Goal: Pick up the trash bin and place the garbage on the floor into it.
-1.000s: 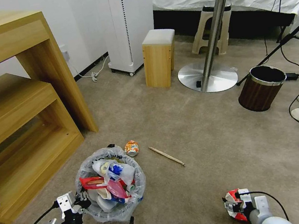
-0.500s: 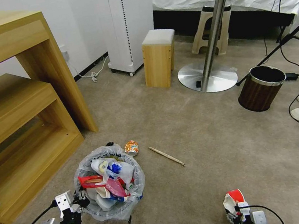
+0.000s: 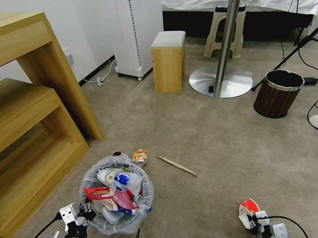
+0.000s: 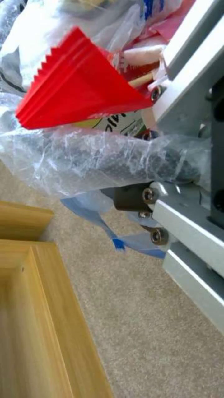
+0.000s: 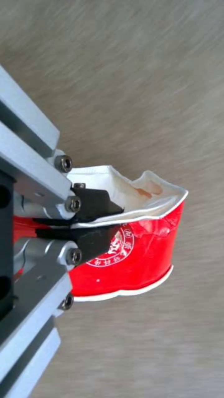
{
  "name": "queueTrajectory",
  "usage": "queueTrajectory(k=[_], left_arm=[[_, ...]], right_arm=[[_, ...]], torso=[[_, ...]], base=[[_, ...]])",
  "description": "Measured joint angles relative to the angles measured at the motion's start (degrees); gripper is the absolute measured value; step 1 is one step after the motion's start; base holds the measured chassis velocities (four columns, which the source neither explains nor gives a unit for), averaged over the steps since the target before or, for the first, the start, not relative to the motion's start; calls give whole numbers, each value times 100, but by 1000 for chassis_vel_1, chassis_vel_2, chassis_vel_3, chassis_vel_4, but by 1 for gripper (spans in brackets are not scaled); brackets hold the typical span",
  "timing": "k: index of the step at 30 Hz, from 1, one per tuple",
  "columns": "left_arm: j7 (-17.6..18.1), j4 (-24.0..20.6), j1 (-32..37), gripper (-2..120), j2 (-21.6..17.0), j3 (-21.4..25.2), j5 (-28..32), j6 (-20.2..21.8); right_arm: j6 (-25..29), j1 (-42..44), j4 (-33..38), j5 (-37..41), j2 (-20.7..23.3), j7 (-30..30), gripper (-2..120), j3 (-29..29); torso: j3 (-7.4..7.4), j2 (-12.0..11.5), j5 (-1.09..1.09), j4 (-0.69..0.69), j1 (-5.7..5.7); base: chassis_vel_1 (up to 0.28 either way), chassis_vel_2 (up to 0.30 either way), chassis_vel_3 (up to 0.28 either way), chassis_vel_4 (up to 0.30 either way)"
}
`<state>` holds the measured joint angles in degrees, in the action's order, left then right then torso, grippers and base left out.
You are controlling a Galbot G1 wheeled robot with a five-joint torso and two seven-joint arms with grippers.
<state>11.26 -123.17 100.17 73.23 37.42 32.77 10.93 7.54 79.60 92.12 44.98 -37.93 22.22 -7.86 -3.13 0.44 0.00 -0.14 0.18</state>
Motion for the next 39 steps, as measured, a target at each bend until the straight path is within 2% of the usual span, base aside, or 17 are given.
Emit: queueTrajectory(k=[2,4,9,15,17,19,20,21,24,28,31,32,35,36,39], left_arm=[[0,-1,7,2,-9,5,1,0],[0,-1,19,2,-30,14,4,0],[1,-8,49,2,-45,20,4,0],[13,-104,106,2,-88,-36,-9,46],[37,-105,69,2,-129,-80,1,72],[69,-136,45,2,-184,-163,24,108],[69,-162,77,2,-185,-178,26,114],[69,-162,77,2,-185,-178,26,114],[72,-250,164,2,-164,-186,-3,124],[76,-316,203,2,-155,-184,-23,139],[87,-391,268,2,-137,-176,-59,169],[87,-391,268,2,-137,-176,-59,169],[92,-495,365,2,-119,-131,-76,181],[92,-495,365,2,-119,-131,-76,181],[102,-562,426,2,-105,-75,-73,184]], right_arm=[[180,5,53,-121,40,-175,0,55],[569,-13,349,-286,237,-633,0,218],[965,-344,923,-251,594,-1179,0,430],[1436,-1947,1526,550,1009,-2196,0,122],[1503,-2071,1584,677,1053,-2403,0,125],[1776,-2494,1692,1071,1084,-3006,0,-94],[1910,-2767,1742,1279,1044,-3284,0,-331],[1910,-2767,1742,1279,1044,-3284,0,-331],[2149,-3508,1822,1618,779,-3708,0,-989],[2196,-3964,1873,1838,561,-3754,0,-1425],[2215,-4520,1896,2189,148,-3787,0,-2064],[2215,-4520,1896,2189,148,-3787,0,-2064],[2269,-5000,1860,2639,-387,-3893,0,-2822],[2269,-5000,1860,2639,-387,-3893,0,-2822],[2290,-5229,1837,2921,-790,-3985,0,-3363]], torso=[[0,0,1,-1,0],[0,0,0,0,0],[0,0,-2,0,0],[-1,0,1,5,0],[-1,-1,0,5,0],[0,0,-4,-3,0],[-1,0,2,-4,0],[-1,0,2,-4,0],[-1,-1,0,2,0],[-1,-1,-1,2,0],[-1,0,-2,0,0],[-1,0,-2,0,0],[0,-1,-1,2,0],[0,-1,-1,2,0],[0,0,-2,1,0]], base=[[0,0,0,0],[0,0,0,0],[0,0,0,0],[0,0,0,0],[0,0,0,0],[0,0,0,0],[0,0,0,0],[0,0,0,0],[0,0,0,0],[0,0,0,0],[0,0,0,0],[0,0,0,0],[0,0,0,0],[0,0,0,0],[0,0,0,0]])
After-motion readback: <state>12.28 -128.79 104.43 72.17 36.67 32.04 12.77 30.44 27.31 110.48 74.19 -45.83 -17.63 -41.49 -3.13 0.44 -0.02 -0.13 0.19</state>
